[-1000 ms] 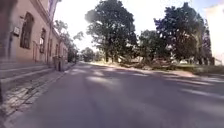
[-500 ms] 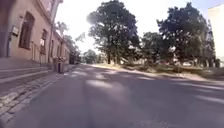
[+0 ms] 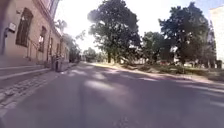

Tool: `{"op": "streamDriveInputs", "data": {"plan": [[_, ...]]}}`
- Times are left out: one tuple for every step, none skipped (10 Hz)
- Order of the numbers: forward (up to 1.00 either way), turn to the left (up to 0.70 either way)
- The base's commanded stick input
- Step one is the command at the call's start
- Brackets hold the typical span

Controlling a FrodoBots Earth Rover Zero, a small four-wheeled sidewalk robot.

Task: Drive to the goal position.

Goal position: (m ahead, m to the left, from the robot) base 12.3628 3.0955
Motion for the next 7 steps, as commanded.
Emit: {"op": "streamDriveInputs", "data": {"plan": [[0.70, 0.00], [0.70, 0.00], [0.70, 0.00], [0.70, 0.00], [0.70, 0.00], [0.70, 0.00], [0.70, 0.00]]}}
